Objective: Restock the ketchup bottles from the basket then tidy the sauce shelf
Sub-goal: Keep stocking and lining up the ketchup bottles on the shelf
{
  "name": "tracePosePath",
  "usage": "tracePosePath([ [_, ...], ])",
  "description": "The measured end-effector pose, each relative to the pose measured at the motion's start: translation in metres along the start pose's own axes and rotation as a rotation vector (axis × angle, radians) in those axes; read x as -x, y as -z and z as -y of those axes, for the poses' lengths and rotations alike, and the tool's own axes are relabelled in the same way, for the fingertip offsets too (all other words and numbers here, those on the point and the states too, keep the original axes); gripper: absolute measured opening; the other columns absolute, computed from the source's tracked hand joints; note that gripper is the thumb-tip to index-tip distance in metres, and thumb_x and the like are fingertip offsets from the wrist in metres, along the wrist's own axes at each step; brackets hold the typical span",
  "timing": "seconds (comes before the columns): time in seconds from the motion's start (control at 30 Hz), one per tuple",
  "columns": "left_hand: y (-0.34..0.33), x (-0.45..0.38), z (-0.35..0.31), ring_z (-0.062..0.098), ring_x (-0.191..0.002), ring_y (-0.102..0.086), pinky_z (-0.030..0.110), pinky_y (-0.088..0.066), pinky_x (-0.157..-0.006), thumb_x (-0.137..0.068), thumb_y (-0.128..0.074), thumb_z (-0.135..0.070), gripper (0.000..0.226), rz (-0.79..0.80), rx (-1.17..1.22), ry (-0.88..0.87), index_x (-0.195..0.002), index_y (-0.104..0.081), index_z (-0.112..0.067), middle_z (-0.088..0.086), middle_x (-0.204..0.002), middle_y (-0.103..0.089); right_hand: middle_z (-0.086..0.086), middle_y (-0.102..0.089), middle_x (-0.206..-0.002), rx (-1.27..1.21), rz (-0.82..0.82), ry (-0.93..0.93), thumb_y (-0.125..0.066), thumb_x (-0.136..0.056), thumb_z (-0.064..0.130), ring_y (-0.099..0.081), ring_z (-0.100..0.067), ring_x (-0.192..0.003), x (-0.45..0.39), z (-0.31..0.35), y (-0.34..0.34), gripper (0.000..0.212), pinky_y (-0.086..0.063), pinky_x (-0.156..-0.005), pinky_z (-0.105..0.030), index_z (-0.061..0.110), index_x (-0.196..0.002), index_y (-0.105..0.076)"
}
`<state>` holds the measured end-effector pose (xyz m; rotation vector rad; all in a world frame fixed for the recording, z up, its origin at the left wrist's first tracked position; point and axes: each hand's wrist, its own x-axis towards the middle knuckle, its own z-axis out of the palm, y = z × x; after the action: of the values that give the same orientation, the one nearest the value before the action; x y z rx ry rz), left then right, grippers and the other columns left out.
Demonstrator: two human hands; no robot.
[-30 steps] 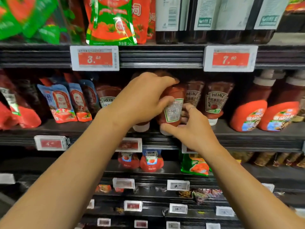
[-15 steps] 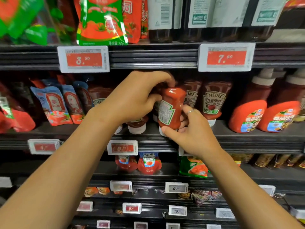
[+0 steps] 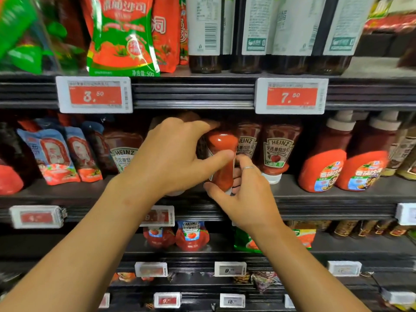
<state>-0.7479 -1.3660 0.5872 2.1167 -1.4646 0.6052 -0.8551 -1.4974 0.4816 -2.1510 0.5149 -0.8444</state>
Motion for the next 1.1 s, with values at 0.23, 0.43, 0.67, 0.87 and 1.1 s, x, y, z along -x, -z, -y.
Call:
tracePosePath([
  [0.23, 0.005, -0.008, 0.004, -0.01, -0.057, -0.04, 0.023, -0.04, -0.064, -0.086, -0.059, -0.061, 0.061, 0.086, 0.029, -0.045, -0.135, -0.059, -0.026, -0.018, -0.083, -0.062, 0.014, -0.049, -0.101, 0.092, 0.013, 0.016, -0.071, -0.065, 0.074, -0.054, -0.001, -0.078, 0.0, -0.007, 0.004, 0.082, -0.052, -0.073, -0.019, 0.037, -0.133, -0.044],
  [0.43, 0.01, -0.015, 0.006, 0.002, -0.066, -0.049, 0.03, -0.048, -0.067, -0.077, -0.056, -0.068, 0.066, 0.118, -0.01, -0.098, -0.13, -0.058, -0.029, -0.021, -0.065, -0.051, 0.013, -0.051, -0.092, 0.041, 0.026, -0.02, -0.071, -0.065, 0.072, -0.052, -0.004, -0.069, -0.003, -0.007, 0.008, 0.068, -0.047, -0.065, -0.016, 0.039, -0.122, -0.052],
  [0.67, 0.005, -0.018, 0.008, -0.006, -0.056, -0.04, 0.028, -0.038, -0.057, -0.084, -0.051, -0.067, 0.062, 0.168, 0.012, -0.113, -0.134, -0.052, -0.03, -0.021, -0.063, -0.043, 0.017, -0.047, -0.105, 0.053, 0.005, -0.043, -0.077, -0.061, 0.072, -0.055, 0.001, -0.084, 0.002, -0.002, 0.007, 0.067, -0.05, -0.069, -0.014, 0.042, -0.111, -0.043],
  [0.87, 0.011, -0.017, 0.015, 0.011, -0.078, -0.06, 0.029, -0.038, -0.064, -0.091, -0.051, -0.051, 0.051, 0.227, -0.035, -0.165, -0.136, -0.055, -0.027, -0.008, -0.094, -0.069, 0.016, -0.058, -0.099, 0.032, 0.038, -0.052, -0.078, -0.069, 0.061, -0.061, -0.004, -0.082, 0.0, -0.005, 0.014, 0.06, -0.056, -0.07, -0.025, 0.04, -0.114, -0.044],
  [1.1, 0.01, -0.009, 0.027, 0.015, -0.07, -0.059, 0.032, -0.046, -0.059, -0.09, -0.051, -0.051, 0.041, 0.15, -0.1, -0.126, -0.121, -0.064, -0.028, -0.014, -0.074, -0.061, 0.017, -0.052, -0.099, 0.146, 0.014, 0.0, -0.075, -0.078, 0.057, -0.058, 0.001, -0.081, -0.004, -0.002, 0.006, 0.061, -0.046, -0.068, -0.009, 0.036, -0.131, -0.053],
])
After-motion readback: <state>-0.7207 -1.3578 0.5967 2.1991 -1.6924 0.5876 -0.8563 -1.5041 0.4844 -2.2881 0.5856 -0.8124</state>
